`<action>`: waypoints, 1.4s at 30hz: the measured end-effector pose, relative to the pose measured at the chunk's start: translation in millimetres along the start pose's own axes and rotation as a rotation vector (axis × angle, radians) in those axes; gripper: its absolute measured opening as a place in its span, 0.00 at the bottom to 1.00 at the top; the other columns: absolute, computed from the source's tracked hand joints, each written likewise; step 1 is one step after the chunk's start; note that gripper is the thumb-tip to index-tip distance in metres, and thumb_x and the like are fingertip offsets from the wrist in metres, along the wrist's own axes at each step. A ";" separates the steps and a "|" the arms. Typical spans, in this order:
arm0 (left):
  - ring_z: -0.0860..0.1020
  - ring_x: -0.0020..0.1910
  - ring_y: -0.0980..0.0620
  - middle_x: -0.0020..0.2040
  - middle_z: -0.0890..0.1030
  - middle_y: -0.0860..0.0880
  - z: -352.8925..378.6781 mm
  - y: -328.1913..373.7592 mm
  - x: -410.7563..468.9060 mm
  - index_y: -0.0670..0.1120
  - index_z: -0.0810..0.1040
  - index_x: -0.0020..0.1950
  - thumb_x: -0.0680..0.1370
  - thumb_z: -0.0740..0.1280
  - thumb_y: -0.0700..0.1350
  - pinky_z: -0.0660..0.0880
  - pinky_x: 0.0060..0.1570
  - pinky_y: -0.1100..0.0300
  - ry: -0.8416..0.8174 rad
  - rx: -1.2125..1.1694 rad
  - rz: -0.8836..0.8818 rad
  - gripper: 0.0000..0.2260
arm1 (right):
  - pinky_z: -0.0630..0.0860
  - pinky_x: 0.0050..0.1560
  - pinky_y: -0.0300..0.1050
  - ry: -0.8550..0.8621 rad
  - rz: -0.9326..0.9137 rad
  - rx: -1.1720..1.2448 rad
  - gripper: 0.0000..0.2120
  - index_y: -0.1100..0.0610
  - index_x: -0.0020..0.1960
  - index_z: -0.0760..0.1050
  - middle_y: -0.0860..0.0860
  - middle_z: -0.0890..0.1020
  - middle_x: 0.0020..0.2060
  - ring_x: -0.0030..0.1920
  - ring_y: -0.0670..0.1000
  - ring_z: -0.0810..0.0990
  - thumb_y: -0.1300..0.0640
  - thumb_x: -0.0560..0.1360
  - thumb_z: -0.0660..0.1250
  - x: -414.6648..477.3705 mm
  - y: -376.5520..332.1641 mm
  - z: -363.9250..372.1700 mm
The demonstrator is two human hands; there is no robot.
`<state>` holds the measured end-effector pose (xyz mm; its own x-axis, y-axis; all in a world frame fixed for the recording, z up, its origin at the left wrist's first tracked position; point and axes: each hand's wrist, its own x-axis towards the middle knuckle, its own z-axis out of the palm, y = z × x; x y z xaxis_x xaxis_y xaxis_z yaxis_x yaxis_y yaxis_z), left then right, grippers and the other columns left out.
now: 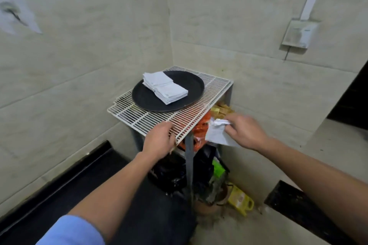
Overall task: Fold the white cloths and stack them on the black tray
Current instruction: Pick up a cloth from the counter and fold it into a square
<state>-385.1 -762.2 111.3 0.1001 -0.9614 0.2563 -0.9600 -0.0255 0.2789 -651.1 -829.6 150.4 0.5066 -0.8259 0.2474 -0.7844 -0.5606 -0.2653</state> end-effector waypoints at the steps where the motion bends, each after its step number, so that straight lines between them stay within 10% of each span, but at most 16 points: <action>1: 0.76 0.50 0.46 0.49 0.78 0.47 2.1 1.9 16.9 0.45 0.75 0.50 0.75 0.63 0.45 0.73 0.48 0.52 0.037 0.006 -0.034 0.07 | 0.68 0.40 0.47 0.014 -0.038 0.007 0.06 0.55 0.48 0.77 0.56 0.82 0.46 0.49 0.60 0.79 0.55 0.75 0.62 22.2 6.8 -6.4; 23: 0.72 0.50 0.50 0.51 0.76 0.50 40.6 -71.6 155.1 0.48 0.76 0.55 0.77 0.62 0.47 0.72 0.52 0.53 0.156 0.084 -0.427 0.09 | 0.73 0.41 0.51 -0.337 -0.523 0.084 0.08 0.57 0.39 0.75 0.51 0.78 0.37 0.41 0.55 0.77 0.54 0.73 0.61 348.6 -37.8 43.1; 29: 0.71 0.50 0.51 0.51 0.76 0.50 52.5 -76.2 152.7 0.47 0.77 0.56 0.78 0.61 0.46 0.69 0.53 0.56 0.209 0.045 -0.436 0.09 | 0.72 0.45 0.47 -0.432 -0.525 0.064 0.11 0.51 0.57 0.77 0.47 0.80 0.53 0.51 0.51 0.77 0.52 0.77 0.62 377.1 -39.6 98.5; 36: 0.71 0.52 0.51 0.53 0.75 0.50 52.7 -77.1 152.7 0.47 0.76 0.58 0.77 0.62 0.45 0.70 0.56 0.55 0.182 0.018 -0.475 0.10 | 0.68 0.62 0.54 -0.006 -0.612 0.123 0.19 0.52 0.66 0.73 0.52 0.70 0.69 0.67 0.56 0.68 0.47 0.77 0.60 342.9 -23.3 129.6; 42: 0.72 0.52 0.48 0.53 0.76 0.47 50.9 -80.7 175.2 0.44 0.77 0.55 0.78 0.60 0.43 0.71 0.53 0.53 0.214 0.074 -0.637 0.10 | 0.53 0.76 0.51 -0.321 -0.750 0.063 0.30 0.46 0.78 0.50 0.48 0.55 0.78 0.77 0.48 0.50 0.39 0.77 0.40 335.2 -7.4 148.5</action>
<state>-303.3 -942.5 86.6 0.6948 -0.6770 0.2425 -0.7108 -0.5953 0.3746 -422.3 -1111.2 96.9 0.9740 -0.2014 0.1037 -0.1795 -0.9654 -0.1890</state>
